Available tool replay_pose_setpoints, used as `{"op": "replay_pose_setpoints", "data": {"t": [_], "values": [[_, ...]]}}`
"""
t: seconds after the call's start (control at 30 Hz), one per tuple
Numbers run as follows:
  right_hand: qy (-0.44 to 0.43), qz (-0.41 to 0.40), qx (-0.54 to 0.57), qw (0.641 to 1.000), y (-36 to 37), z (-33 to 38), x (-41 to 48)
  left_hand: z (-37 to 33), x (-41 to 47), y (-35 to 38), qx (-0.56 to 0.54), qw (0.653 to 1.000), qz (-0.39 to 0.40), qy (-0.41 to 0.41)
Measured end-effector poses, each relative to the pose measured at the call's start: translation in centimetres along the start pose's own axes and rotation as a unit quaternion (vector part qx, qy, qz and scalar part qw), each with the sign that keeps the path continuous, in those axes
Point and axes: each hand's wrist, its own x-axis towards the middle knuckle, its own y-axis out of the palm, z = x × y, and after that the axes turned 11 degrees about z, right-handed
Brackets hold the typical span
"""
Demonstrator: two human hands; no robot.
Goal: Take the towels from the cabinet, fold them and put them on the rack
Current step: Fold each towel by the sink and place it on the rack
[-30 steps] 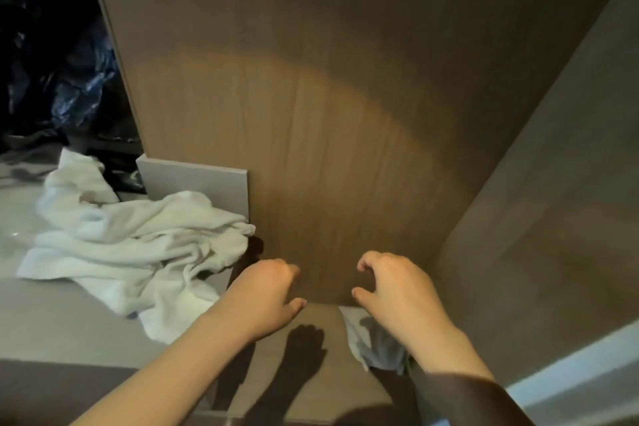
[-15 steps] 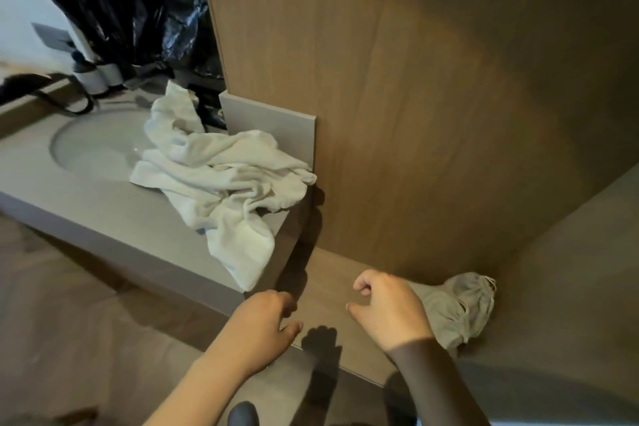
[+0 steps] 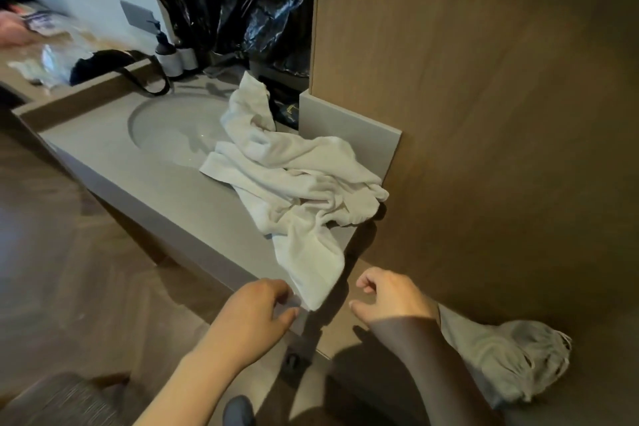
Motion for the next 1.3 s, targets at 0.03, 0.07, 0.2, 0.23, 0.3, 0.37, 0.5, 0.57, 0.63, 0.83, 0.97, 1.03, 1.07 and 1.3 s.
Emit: {"op": "replay_pose_setpoints", "data": {"t": [0.03, 0.07, 0.2, 0.23, 0.3, 0.37, 0.5, 0.57, 0.63, 0.83, 0.97, 1.03, 1.07, 1.3], "values": [[-0.003, -0.001, 0.002, 1.0, 0.0, 1.2, 0.7, 1.0, 0.2, -0.9, -0.002, 1.0, -0.004, 0.001], [-0.007, -0.005, 0.005, 1.0, 0.1, 2.5, 1.4, 2.1, 0.4, -1.9, -0.004, 1.0, -0.007, 0.003], [-0.008, -0.031, 0.04, 0.999, -0.1, 6.9, 3.9, 5.9, 1.8, -5.7, -0.007, 1.0, -0.018, -0.007], [-0.009, -0.035, 0.03, 0.999, -0.3, 7.8, 4.4, 6.8, 2.2, -6.5, 0.0, 1.0, -0.026, -0.007], [-0.002, -0.045, 0.033, 0.998, -0.6, 9.3, 5.5, 8.5, 3.0, -8.1, 0.006, 0.999, -0.045, 0.005], [0.011, -0.042, 0.049, 0.998, -0.9, 10.4, 6.6, 9.9, 3.8, -9.5, -0.011, 0.999, -0.05, 0.013], [0.021, -0.055, 0.097, 0.994, -1.8, 11.7, 8.6, 11.7, 5.6, -11.2, -0.011, 0.998, -0.047, 0.035], [0.015, -0.062, 0.108, 0.992, -2.4, 12.2, 9.8, 12.3, 6.7, -12.0, -0.009, 0.998, -0.043, 0.036], [0.008, -0.065, 0.104, 0.992, -3.3, 12.4, 11.3, 12.8, 8.1, -13.0, -0.008, 0.999, -0.045, 0.029], [-0.013, -0.121, 0.104, 0.987, -6.6, 13.3, 15.7, 13.2, 12.0, -17.0, 0.01, 0.995, -0.094, 0.021], [-0.016, -0.141, 0.119, 0.983, -8.3, 14.0, 18.1, 13.1, 14.3, -19.3, 0.014, 0.994, -0.104, 0.031], [-0.009, -0.147, 0.116, 0.982, -8.9, 14.0, 18.9, 13.0, 15.4, -19.8, 0.006, 0.994, -0.1, 0.043], [-0.003, -0.146, 0.118, 0.982, -9.1, 14.0, 19.1, 13.0, 15.9, -19.9, -0.001, 0.995, -0.093, 0.048], [0.024, -0.187, 0.143, 0.972, -9.8, 14.2, 20.6, 12.9, 20.1, -22.4, -0.002, 0.993, -0.067, 0.093]]}}
